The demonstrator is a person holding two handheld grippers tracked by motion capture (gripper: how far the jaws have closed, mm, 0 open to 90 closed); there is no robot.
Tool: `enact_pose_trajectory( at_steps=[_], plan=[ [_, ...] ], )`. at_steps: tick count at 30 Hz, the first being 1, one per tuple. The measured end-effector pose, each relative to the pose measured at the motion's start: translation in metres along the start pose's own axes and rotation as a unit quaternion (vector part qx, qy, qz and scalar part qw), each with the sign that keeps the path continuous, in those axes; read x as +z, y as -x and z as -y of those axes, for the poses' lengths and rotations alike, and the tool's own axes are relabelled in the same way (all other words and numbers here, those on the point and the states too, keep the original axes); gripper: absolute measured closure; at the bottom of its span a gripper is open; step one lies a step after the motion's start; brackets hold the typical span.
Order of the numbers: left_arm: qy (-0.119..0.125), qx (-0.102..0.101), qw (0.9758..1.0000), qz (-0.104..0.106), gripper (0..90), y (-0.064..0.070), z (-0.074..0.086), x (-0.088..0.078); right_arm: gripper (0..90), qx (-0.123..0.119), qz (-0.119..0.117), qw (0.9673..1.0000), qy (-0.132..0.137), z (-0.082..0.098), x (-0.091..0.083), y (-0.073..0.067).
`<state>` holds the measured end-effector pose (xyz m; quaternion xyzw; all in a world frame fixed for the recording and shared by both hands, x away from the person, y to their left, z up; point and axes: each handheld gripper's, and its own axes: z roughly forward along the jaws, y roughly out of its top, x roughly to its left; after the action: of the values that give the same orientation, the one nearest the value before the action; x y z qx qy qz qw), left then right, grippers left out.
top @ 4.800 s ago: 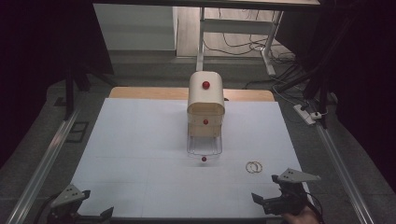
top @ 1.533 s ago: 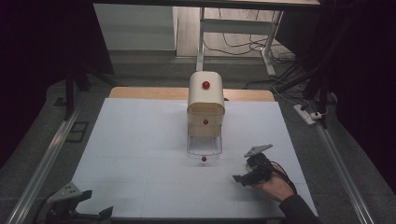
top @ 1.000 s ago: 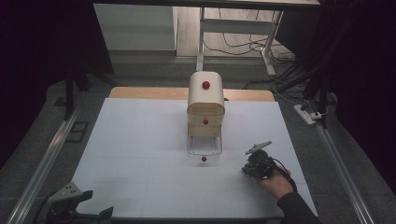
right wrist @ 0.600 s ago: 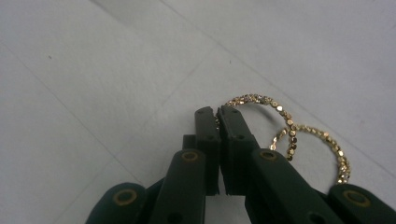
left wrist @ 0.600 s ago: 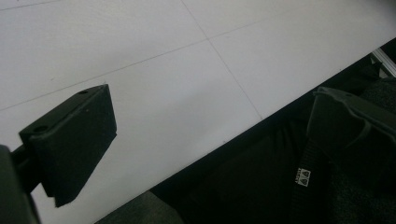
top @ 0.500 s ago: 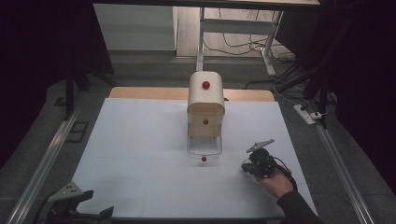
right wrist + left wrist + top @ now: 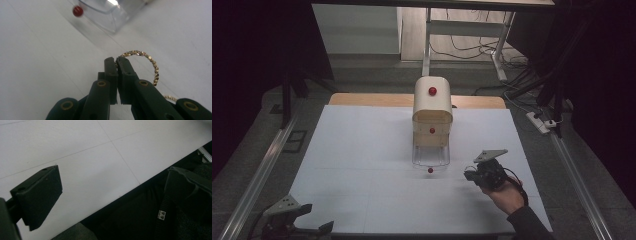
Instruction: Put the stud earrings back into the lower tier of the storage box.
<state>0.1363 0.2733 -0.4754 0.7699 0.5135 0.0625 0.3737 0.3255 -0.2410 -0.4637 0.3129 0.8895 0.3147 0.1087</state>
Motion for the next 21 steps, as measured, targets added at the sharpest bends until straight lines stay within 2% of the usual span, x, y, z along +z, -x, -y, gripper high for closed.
enact_pose_trajectory(
  at_steps=[4,5,9,18,21],
  plan=[
    [0.001,-0.001,1.0,0.0,1.5,0.0,0.0,0.0,87.0,0.0,-0.02,0.9994,0.027,-0.008,-0.006,-0.005],
    [0.001,-0.001,1.0,0.001,1.5,0.0,0.0,0.0,87.0,0.0,-0.02,0.9994,0.027,-0.008,-0.006,-0.005],
    [0.001,0.0,1.0,0.002,1.4,0.0,0.0,0.0,86.9,-0.013,-0.034,0.9981,0.049,-0.018,-0.009,-0.012],
    [-0.001,-0.001,1.0,0.003,1.4,-0.001,-0.001,0.001,86.9,-0.036,-0.041,0.9962,0.068,-0.037,-0.003,-0.023],
    [-0.001,-0.001,1.0,0.002,1.4,-0.001,-0.001,0.001,86.8,-0.034,-0.043,0.9961,0.069,-0.044,0.001,-0.026]
  ],
)
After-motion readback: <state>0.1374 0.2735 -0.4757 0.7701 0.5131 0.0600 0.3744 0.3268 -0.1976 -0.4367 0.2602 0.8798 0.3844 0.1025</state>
